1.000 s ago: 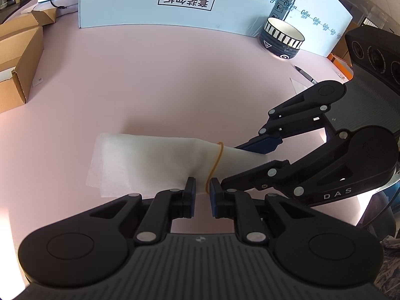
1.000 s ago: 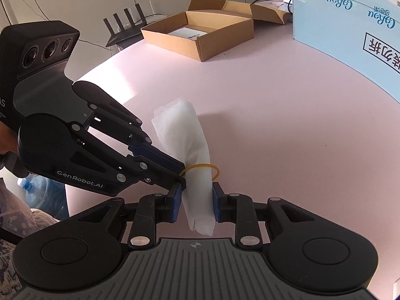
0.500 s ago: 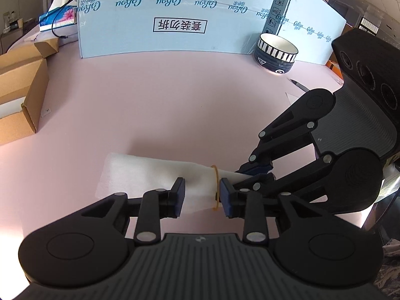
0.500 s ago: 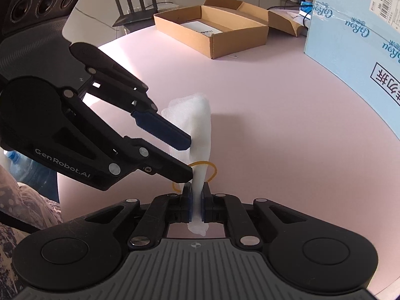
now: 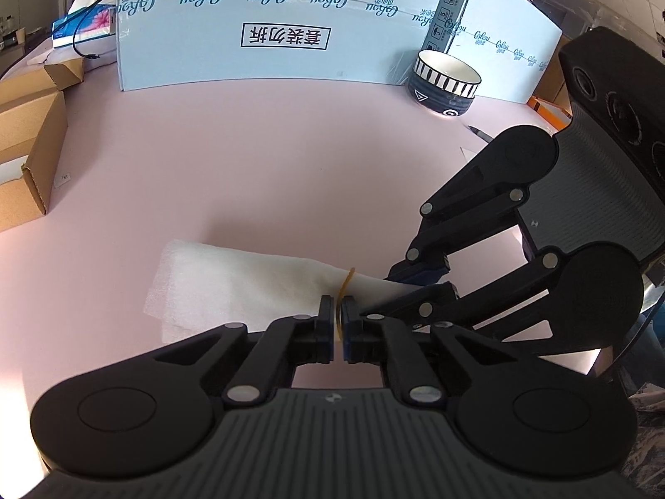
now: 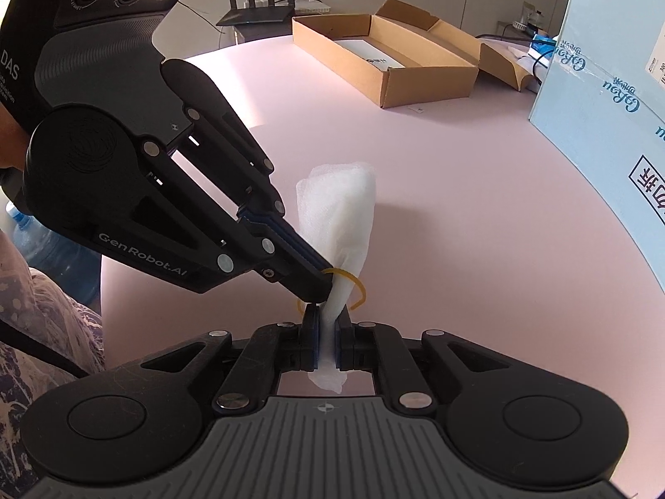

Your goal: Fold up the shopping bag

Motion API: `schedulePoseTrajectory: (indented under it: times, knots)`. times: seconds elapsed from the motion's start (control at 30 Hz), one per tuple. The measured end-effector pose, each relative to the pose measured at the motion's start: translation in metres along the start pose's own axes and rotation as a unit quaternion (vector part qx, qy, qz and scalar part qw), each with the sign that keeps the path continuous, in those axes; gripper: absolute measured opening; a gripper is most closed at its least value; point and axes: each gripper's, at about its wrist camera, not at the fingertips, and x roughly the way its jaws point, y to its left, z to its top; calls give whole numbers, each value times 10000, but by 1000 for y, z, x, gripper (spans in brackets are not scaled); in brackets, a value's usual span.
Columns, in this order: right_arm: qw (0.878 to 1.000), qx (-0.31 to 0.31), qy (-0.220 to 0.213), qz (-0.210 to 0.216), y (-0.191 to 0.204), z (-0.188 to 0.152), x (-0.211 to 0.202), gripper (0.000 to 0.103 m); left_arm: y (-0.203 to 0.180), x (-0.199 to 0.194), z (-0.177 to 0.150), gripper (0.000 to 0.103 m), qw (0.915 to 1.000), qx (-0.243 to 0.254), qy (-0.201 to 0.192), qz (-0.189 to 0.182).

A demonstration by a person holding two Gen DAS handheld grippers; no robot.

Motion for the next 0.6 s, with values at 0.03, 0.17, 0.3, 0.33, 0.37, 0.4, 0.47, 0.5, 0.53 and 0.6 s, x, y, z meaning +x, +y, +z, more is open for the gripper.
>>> schedulePoseTrajectory:
  times: [0.03, 0.17, 0.3, 0.33, 0.37, 0.4, 0.47, 0.5, 0.53, 0.6]
  knots:
    - [10000, -2, 1, 18, 0, 0, -1, 6, 2, -1, -1, 1, 10000, -35, -46, -55]
    - [10000, -33, 14, 13, 0, 1, -3, 6, 7, -6, -3, 1, 9996, -143, -216, -112]
    - [9998, -182, 41, -45, 3, 1, -2, 6, 8, -10, 1, 1, 9996, -144, -249, -43]
    - [9997, -236, 70, -79, 4, 1, 0, 6, 7, -10, 2, 1, 9996, -127, -240, -52]
    - [9995, -281, 75, -88, 5, 2, 1, 6, 6, -10, 4, 2, 9996, -113, -237, -53]
    - [9994, -323, 73, -89, 6, 2, 1, 6, 4, -10, 5, 2, 9996, -104, -243, -43]
    - [9980, -610, 74, -157, 12, 4, 2, 6, 2, -9, 8, 2, 9997, -88, -208, 42]
    - [9971, -734, 74, -185, 15, 4, 3, 6, 4, -9, 9, 2, 9997, -111, -211, 72]
    - [9961, -859, 82, -188, 18, 4, 3, 6, 5, -9, 10, 2, 9996, -139, -204, 103]
    - [9954, -945, 85, -150, 21, 4, 3, 6, 7, -8, 12, 2, 9996, -151, -170, 160]
